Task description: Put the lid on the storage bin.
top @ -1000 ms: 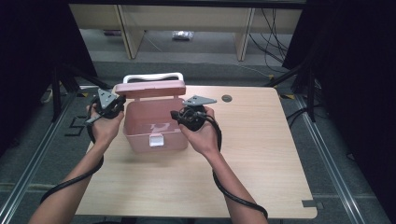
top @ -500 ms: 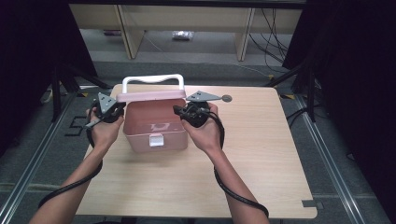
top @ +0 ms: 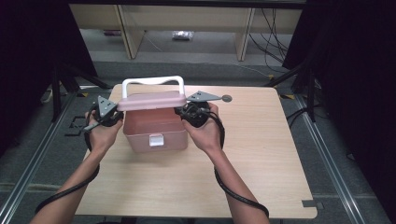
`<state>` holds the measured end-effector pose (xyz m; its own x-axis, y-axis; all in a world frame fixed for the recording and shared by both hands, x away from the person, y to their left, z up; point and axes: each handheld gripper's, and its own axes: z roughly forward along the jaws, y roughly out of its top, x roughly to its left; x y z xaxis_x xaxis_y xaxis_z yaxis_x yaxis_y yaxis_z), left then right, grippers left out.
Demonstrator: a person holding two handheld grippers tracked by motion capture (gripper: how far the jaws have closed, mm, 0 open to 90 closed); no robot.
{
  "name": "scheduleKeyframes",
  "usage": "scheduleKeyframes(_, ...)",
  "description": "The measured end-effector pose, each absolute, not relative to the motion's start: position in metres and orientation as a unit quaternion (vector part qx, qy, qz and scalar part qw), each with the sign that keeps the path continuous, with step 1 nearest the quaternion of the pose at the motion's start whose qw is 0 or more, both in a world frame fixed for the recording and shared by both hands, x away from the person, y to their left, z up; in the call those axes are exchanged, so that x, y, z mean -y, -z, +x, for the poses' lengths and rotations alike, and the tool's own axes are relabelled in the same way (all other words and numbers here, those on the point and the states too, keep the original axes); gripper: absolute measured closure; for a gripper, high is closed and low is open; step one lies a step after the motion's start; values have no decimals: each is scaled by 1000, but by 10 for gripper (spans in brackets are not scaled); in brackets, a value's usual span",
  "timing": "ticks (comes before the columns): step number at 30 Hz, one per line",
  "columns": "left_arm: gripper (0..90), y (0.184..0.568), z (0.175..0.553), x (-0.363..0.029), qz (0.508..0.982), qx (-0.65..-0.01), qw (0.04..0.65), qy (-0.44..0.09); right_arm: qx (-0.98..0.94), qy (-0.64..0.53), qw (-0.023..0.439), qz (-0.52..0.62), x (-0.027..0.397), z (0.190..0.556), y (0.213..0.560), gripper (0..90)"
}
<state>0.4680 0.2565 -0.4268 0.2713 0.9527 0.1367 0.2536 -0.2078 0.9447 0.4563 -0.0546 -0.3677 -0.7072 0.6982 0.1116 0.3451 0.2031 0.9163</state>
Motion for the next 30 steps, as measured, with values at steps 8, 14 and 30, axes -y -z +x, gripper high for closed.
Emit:
scheduleKeyframes(8,701,421,442,-267,694,-439,431,-374,-757,-528,151,354,54,453,369,900)
scheduleKeyframes(14,620,414,415,-272,699,-430,440,-364,-761,-524,154,350,55,453,371,900)
scheduleKeyframes(30,553,418,371,-276,687,-421,468,-363,-780,-500,146,348,63,446,379,900)
